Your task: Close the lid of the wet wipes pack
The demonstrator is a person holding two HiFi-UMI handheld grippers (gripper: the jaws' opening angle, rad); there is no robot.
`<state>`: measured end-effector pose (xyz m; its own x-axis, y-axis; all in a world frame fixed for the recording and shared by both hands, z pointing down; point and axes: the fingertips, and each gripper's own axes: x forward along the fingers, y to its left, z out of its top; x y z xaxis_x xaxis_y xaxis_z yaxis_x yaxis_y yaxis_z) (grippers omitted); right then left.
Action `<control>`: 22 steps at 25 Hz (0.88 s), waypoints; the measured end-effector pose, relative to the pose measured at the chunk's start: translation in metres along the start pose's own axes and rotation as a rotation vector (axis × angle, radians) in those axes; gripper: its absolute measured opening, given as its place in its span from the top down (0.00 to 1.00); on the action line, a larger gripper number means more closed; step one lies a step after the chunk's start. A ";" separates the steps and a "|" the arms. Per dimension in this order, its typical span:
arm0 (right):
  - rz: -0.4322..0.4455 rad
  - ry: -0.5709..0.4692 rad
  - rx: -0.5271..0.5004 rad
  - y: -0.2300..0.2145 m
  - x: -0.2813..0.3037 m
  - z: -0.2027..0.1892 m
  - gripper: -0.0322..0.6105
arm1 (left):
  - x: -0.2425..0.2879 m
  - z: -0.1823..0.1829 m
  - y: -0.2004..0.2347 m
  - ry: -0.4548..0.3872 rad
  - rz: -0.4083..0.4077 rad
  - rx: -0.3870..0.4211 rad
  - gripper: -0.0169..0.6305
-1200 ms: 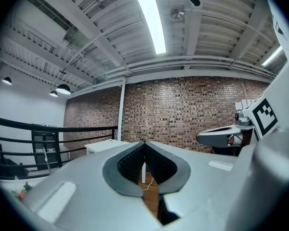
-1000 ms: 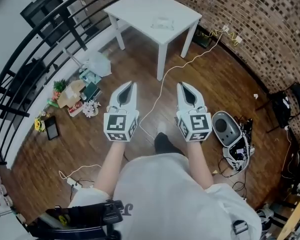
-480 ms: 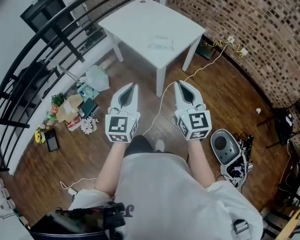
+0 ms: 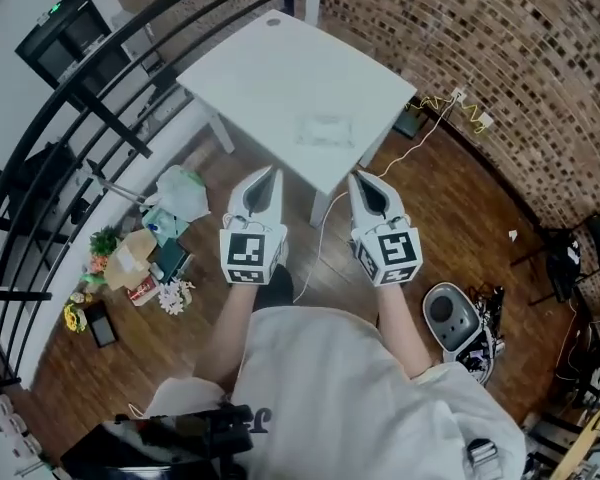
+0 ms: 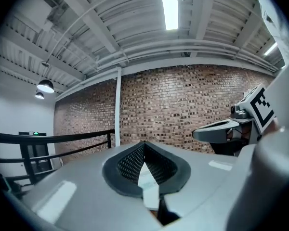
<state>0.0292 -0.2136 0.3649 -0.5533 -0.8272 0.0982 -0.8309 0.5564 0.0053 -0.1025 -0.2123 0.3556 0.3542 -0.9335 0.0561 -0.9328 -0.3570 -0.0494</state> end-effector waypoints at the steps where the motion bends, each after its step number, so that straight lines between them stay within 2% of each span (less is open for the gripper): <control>1: -0.008 -0.005 -0.005 -0.001 0.022 0.004 0.96 | 0.015 0.002 0.015 -0.004 -0.018 -0.007 0.95; 5: -0.036 -0.029 -0.033 -0.001 0.097 0.027 0.96 | 0.067 0.008 0.062 -0.021 -0.112 -0.052 0.95; 9: -0.077 -0.022 -0.037 -0.014 0.141 0.031 0.96 | 0.115 0.010 0.085 -0.025 -0.196 -0.064 0.95; 16: -0.131 0.067 0.019 -0.069 0.162 -0.008 0.96 | 0.191 -0.017 0.082 0.049 -0.306 -0.104 0.95; 22: -0.141 0.143 0.018 -0.122 0.170 -0.040 0.96 | 0.242 -0.040 0.075 0.101 -0.323 -0.099 0.95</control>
<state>0.0393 -0.4189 0.4211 -0.4187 -0.8765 0.2378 -0.9011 0.4335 0.0112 -0.0894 -0.4639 0.4052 0.6284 -0.7629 0.1519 -0.7773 -0.6235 0.0839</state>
